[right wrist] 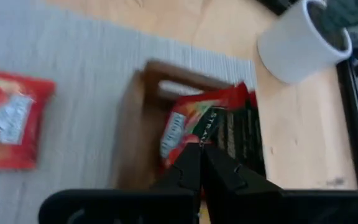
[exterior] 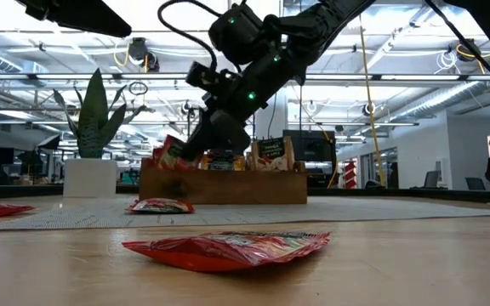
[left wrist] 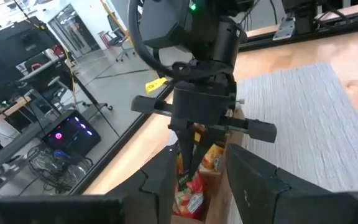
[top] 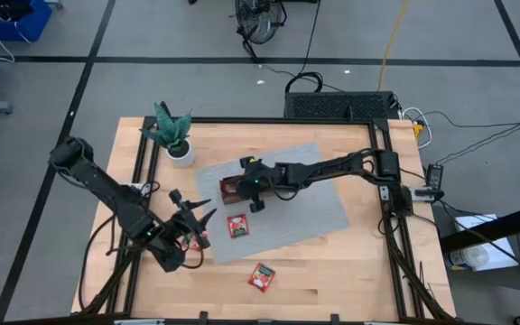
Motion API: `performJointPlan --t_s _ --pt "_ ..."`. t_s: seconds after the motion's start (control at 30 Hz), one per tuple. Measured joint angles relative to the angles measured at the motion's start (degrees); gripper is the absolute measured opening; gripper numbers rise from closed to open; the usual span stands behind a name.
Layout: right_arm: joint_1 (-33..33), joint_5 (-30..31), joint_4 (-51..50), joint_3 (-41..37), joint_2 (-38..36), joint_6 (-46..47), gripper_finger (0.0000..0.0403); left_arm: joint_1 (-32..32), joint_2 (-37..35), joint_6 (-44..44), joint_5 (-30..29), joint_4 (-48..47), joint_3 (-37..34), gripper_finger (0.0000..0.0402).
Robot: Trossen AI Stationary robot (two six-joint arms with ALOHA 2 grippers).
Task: Pick & Place Tea
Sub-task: Put the red tea into the left part of the wooden organizer
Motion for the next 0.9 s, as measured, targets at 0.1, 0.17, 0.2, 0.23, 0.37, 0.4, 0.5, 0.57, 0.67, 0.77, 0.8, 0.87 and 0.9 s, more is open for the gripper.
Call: performJointPlan --t_s 0.1,0.17,0.2,0.23,0.37,0.4,0.5,0.57,0.67,0.77,0.8,0.87,0.9 --pt "-0.03 3.13 -1.88 -0.02 0.00 -1.02 0.0000 0.18 0.01 0.51 0.01 -0.01 0.00 0.0143" --pt "-0.03 4.50 -2.40 -0.02 0.00 -1.00 0.0000 0.17 0.01 0.51 0.01 -0.03 0.00 0.0143" --pt "-0.03 4.40 -2.28 -0.04 0.00 -1.00 0.0000 0.21 0.01 0.51 0.01 0.01 0.00 0.0143" --pt "-0.02 4.18 -2.11 -0.04 0.00 -1.02 0.0000 0.25 0.01 0.51 0.01 0.00 0.00 0.0143" --pt "0.42 4.09 -1.28 -0.04 0.00 -3.08 0.0000 0.52 0.01 0.80 -0.04 0.01 0.00 0.0143" --pt "0.45 4.06 -1.28 -0.04 0.00 -3.65 0.0000 0.70 0.01 0.82 -0.02 -0.07 0.00 0.0143" --pt "0.47 3.35 -0.95 -0.07 0.00 -3.79 0.0000 1.41 0.01 1.08 0.01 -0.07 0.00 0.0143" --pt "0.43 1.33 0.34 -0.07 0.00 -3.58 0.0000 1.94 0.01 1.19 0.03 -0.07 0.01 0.0143" --pt "0.45 0.96 3.03 -0.07 0.00 -3.55 0.0000 2.71 0.01 1.12 0.04 -0.10 0.02 0.0143" --pt "0.45 0.96 5.35 -0.07 0.00 -3.45 0.0002 3.34 0.04 1.10 0.05 -0.10 0.02 0.0143" --pt "0.45 0.98 5.67 -0.07 0.00 -3.43 0.0005 3.56 0.04 1.07 0.08 -0.10 0.02 0.0143" --pt "0.36 1.00 5.69 -0.07 0.00 -3.41 0.0015 3.97 0.04 1.05 0.84 -0.10 0.02 0.0143" --pt "0.29 1.04 5.65 -0.07 0.00 -3.16 0.0021 4.20 0.04 1.04 1.40 -0.08 0.02 0.0143"
